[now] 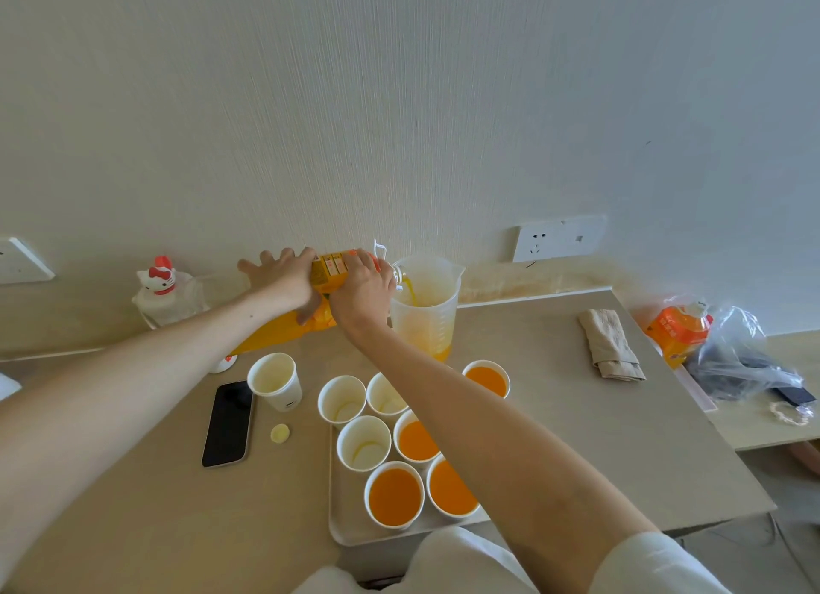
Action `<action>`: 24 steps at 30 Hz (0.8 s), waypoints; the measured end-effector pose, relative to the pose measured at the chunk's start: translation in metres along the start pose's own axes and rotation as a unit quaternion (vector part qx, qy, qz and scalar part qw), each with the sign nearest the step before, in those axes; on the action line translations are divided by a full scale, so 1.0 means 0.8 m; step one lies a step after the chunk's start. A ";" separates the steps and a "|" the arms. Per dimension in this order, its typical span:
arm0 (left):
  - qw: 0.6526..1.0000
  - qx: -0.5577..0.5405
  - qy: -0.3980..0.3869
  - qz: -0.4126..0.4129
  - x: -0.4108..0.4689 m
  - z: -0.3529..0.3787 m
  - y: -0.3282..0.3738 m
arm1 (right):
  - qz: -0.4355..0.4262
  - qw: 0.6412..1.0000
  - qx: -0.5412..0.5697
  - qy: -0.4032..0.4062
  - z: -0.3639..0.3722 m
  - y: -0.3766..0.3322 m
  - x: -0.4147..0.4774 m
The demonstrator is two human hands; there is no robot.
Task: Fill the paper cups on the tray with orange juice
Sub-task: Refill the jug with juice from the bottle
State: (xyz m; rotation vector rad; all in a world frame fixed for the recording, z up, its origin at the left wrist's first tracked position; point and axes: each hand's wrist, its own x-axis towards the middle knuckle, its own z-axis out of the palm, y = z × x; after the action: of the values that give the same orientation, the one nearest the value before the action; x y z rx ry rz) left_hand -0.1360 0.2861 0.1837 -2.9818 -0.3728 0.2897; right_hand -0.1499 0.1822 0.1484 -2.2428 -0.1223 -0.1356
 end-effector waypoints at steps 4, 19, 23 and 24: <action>1.000 -0.002 -0.001 0.000 0.000 0.001 0.002 | 0.002 1.000 0.008 0.003 0.000 0.001 0.000; 1.000 -0.008 -0.001 0.004 0.001 -0.002 0.002 | 0.002 1.000 0.000 -0.001 -0.006 -0.002 0.000; 1.000 -0.008 0.000 0.005 0.001 -0.002 0.004 | 0.004 1.000 0.004 -0.002 -0.006 -0.001 0.000; 1.000 -0.008 0.000 0.005 0.002 -0.001 0.004 | 0.004 1.000 0.002 -0.002 -0.006 -0.001 0.000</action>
State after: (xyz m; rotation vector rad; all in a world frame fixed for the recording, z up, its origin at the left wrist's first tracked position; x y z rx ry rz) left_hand -0.1338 0.2835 0.1840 -2.9998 -0.3624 0.2891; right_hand -0.1502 0.1791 0.1518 -2.2396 -0.1159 -0.1258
